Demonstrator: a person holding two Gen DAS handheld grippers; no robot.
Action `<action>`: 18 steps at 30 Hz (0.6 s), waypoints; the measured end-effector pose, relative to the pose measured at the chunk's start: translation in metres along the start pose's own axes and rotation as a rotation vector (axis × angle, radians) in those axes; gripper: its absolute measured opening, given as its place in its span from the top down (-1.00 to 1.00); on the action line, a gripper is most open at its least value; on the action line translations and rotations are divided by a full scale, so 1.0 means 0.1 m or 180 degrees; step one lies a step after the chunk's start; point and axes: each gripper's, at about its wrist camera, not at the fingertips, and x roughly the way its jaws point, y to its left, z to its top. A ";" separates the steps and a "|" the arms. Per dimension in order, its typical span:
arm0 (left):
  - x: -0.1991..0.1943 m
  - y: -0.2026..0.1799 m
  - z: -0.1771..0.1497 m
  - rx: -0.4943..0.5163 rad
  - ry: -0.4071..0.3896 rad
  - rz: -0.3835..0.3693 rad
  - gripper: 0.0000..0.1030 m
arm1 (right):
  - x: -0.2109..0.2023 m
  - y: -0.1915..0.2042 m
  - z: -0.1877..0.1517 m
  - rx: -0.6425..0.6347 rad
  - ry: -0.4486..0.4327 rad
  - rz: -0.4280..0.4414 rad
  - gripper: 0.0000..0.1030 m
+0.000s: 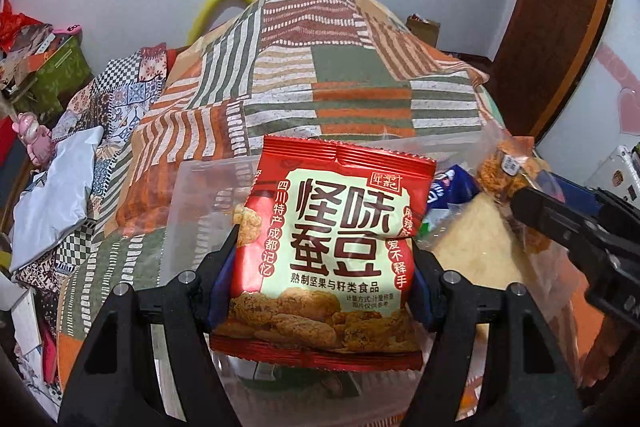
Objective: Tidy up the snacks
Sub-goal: 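Lower both bags into the clear box and open both tools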
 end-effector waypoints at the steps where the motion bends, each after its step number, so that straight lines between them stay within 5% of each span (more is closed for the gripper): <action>1: 0.04 0.01 0.01 -0.0009 0.0038 0.0019 -0.35 | 0.00 0.02 0.00 -0.0025 0.0005 -0.0006 0.06; 8: 0.08 0.06 0.00 -0.0069 0.0118 0.0013 -0.40 | 0.02 0.05 0.00 0.0008 0.0032 0.0032 0.05; 13: -0.16 0.06 -0.08 -0.0048 -0.0032 -0.0045 -0.65 | 0.04 0.08 0.01 -0.0003 0.0053 0.0020 -0.01; 18: -0.34 0.01 -0.14 0.0047 -0.0095 -0.0060 -0.67 | 0.09 0.06 0.02 0.0039 0.0121 -0.0010 -0.17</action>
